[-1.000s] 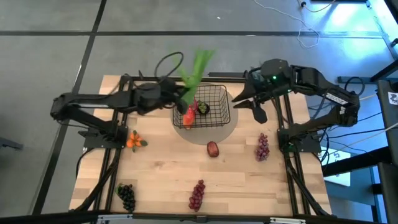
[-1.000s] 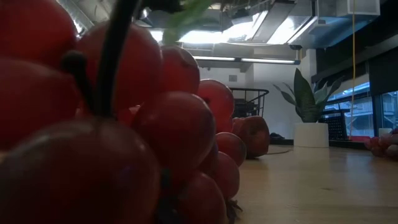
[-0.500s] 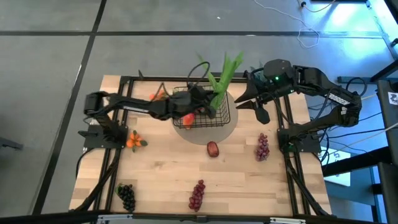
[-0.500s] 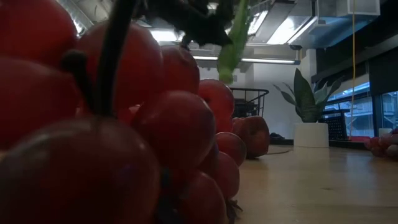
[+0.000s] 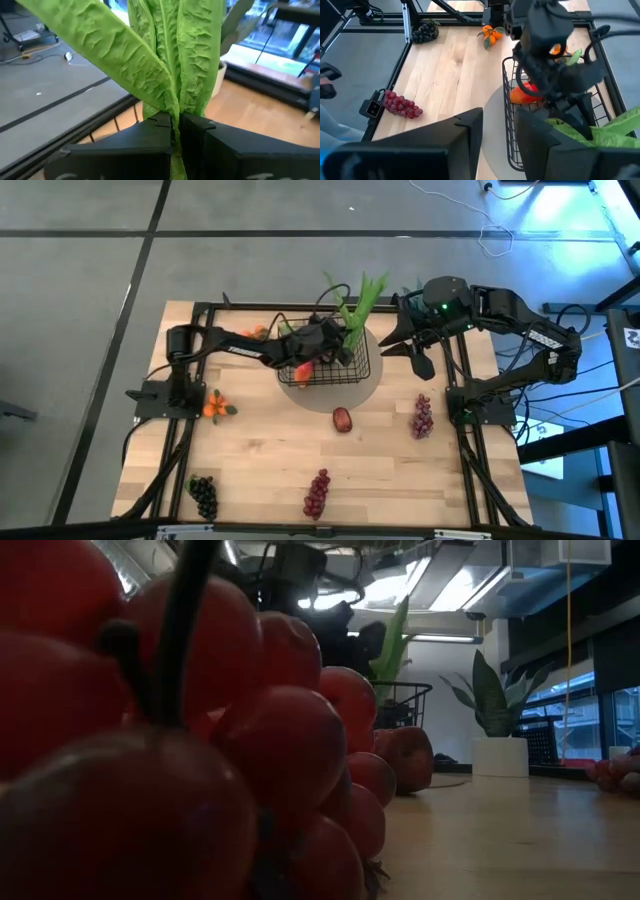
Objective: Build produce basket
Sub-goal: Put the green beans into the wire basket
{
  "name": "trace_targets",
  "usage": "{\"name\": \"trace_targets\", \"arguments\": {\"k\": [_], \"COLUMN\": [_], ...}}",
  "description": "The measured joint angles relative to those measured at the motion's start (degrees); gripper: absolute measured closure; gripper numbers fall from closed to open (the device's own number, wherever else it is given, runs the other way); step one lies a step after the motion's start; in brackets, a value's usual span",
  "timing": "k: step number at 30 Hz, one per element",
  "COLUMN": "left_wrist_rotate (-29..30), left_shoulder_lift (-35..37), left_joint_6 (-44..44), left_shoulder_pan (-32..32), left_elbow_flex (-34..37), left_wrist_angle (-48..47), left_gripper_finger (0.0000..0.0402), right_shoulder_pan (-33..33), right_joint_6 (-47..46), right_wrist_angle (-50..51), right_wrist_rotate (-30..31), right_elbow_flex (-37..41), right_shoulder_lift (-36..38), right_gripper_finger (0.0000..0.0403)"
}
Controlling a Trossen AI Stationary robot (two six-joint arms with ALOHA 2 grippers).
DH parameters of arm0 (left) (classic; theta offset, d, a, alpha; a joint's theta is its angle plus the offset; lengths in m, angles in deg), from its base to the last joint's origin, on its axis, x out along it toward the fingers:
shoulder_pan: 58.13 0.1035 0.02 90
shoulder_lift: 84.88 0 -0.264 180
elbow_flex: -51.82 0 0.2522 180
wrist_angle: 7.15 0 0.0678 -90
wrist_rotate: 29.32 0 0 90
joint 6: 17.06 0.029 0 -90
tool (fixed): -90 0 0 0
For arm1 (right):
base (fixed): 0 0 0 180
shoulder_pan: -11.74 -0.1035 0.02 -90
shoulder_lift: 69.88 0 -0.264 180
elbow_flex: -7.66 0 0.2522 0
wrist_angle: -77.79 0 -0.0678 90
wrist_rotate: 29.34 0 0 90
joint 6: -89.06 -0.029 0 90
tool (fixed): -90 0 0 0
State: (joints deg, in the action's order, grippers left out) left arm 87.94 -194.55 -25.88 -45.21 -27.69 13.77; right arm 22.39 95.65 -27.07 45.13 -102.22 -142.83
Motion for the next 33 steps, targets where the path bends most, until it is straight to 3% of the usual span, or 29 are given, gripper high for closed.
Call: {"name": "trace_targets", "arguments": {"k": [15,33], "left_wrist_rotate": [-8.40,-8.33], "left_shoulder_lift": [-2.58,-2.58], "left_joint_6": [-6.08,-5.68], "left_shoulder_pan": [3.60,4.13], "left_elbow_flex": [0.00,0.00], "left_wrist_angle": [0.16,-0.35], "left_gripper_finger": [0.0382,0.0304], "right_shoulder_pan": [0.00,0.00], "right_joint_6": [0.11,0.11], "right_wrist_angle": [-0.04,-0.02], "right_wrist_rotate": [-0.02,-0.07], "right_elbow_flex": [0.02,0.04], "right_shoulder_lift": [-0.02,-0.02], "right_gripper_finger": [0.0300,0.0300]}}
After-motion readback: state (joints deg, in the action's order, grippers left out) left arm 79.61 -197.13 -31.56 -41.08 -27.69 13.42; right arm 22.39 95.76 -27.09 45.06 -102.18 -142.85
